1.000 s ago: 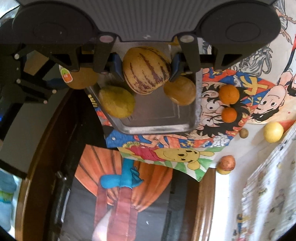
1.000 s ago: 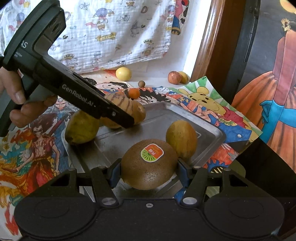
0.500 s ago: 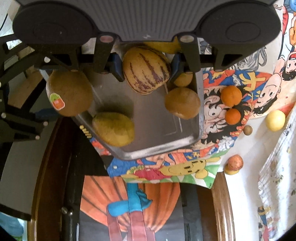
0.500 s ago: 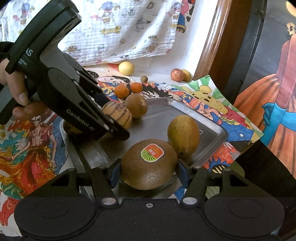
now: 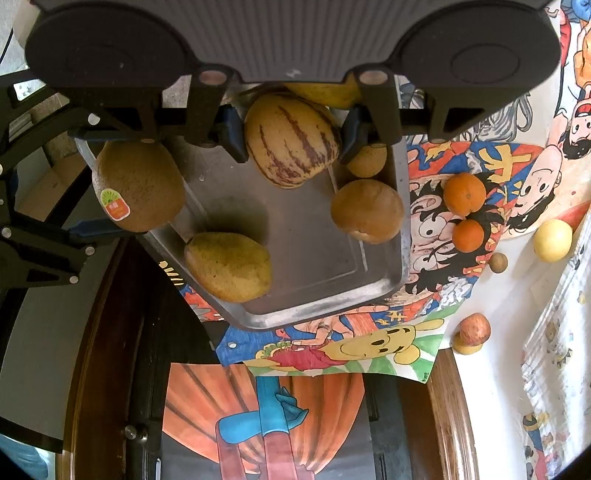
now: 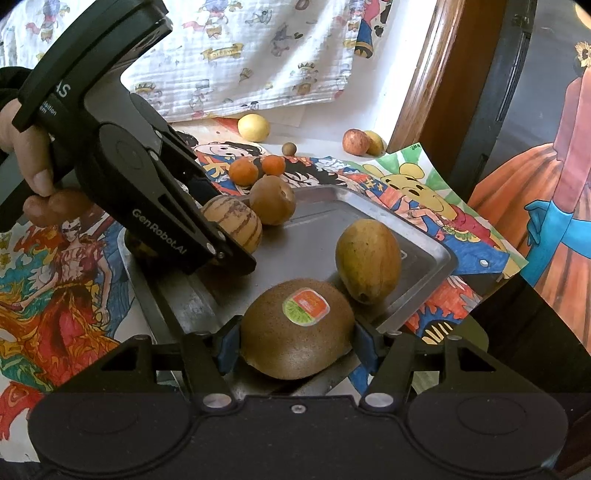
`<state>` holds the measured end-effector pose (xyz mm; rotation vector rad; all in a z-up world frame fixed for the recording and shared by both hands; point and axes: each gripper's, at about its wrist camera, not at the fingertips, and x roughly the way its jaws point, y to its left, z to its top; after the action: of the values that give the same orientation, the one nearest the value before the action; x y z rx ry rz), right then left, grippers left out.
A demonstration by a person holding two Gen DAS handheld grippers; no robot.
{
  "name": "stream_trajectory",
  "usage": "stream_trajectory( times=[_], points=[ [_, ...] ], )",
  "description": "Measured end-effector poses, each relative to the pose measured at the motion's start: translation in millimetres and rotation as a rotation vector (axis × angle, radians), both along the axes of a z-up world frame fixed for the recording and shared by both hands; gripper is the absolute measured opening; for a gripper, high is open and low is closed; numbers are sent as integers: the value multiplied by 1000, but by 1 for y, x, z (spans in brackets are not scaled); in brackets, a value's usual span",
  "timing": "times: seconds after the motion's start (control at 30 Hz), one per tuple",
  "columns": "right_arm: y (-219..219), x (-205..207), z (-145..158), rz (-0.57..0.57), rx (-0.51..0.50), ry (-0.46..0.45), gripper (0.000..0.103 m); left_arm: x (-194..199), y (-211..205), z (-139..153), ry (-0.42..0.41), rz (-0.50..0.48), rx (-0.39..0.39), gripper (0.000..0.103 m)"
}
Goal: Organize fruits
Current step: 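Lower the melon into the tray and open the left tool while the right tool releases the kiwi, then withdraw both open tools from the tray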
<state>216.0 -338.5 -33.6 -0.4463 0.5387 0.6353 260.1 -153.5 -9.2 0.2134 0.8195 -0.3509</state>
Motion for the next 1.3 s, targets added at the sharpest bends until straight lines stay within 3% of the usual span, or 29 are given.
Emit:
stream_trajectory(
  times=[0.1,0.23,0.43,0.6,0.77,1.03,1.3],
  points=[
    [-3,-3,4,-7,17,-12,72,-4,2,7,-24,9,-14,77],
    [-6,-8,11,-17,28,-16,76,-10,4,19,-58,12,-13,78],
    [-12,-29,26,-35,34,-51,87,-25,20,36,-103,62,-39,87],
    [-15,-50,40,-57,42,-82,97,-48,34,50,-147,112,-78,102],
    [-18,-73,54,-95,76,-79,101,-78,43,62,-185,133,-94,102],
    [-18,-111,73,-158,109,39,102,-132,54,70,-214,198,-31,102],
    [-4,-140,88,-237,86,180,102,-170,87,67,-192,242,-48,102]
  ],
)
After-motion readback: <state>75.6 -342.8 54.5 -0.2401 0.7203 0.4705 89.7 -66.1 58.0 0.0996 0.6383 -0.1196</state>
